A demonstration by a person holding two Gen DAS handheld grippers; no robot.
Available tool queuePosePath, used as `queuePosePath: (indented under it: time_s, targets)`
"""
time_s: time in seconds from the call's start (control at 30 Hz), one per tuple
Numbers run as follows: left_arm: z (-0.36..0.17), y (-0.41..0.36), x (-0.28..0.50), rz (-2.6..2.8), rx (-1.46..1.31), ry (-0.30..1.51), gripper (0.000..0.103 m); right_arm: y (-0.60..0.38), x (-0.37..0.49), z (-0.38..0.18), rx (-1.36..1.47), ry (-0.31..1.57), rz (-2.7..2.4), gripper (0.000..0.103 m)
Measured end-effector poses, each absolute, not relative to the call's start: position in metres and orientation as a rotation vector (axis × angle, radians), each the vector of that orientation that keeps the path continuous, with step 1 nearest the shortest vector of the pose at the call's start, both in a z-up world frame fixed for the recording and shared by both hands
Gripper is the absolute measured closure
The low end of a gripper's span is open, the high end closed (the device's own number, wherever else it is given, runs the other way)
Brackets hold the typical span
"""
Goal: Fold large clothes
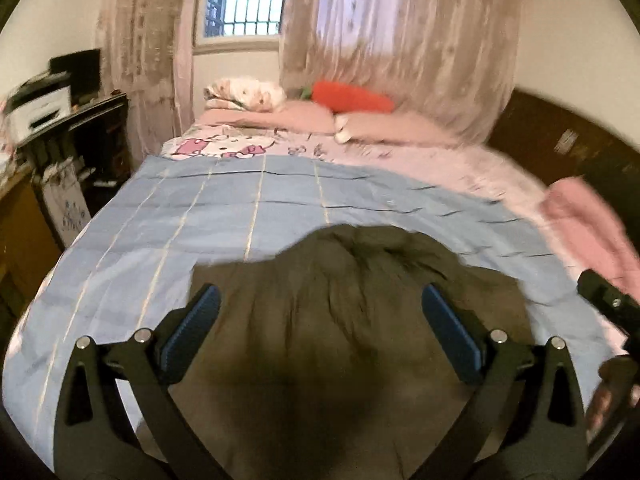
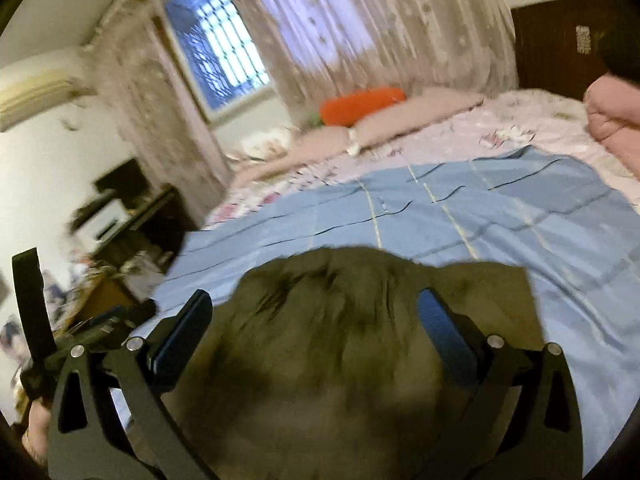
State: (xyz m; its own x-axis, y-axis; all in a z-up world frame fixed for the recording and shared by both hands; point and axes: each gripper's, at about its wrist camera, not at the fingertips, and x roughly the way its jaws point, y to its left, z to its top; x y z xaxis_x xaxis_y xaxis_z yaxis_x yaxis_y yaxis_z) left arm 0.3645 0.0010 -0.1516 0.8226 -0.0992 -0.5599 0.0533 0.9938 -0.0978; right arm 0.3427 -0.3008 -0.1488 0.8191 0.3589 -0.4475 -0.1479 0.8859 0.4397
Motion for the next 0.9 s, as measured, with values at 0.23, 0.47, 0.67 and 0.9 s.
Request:
queuePosePath:
  time_s: [0.23, 0.47, 0.67, 0.9]
  targets:
    - [-0.169, 0.045, 0.142, -0.191, -0.330, 0.582, 0.002, -0.321, 0.119, -0.156, 0.553, 0.523, 0.285, 0.001]
    - [-0.264, 0.056, 0.058, -0.303, -0.683, 0.722, 0.002, -0.295, 0.035, -0.206, 0.632, 0.564, 0.319, 0.001]
    - [-0.295, 0.040, 0.039, -0.308, -0.612, 0.748, 0.002, -0.292, 0.010, -0.247, 0.752, 0.632, 0.305, 0.001]
    - [-0.314, 0.030, 0.050, -0.289, -0.523, 0.753, 0.002, -0.308, 0.028, -0.283, 0.891, 0.668, 0.317, 0.001]
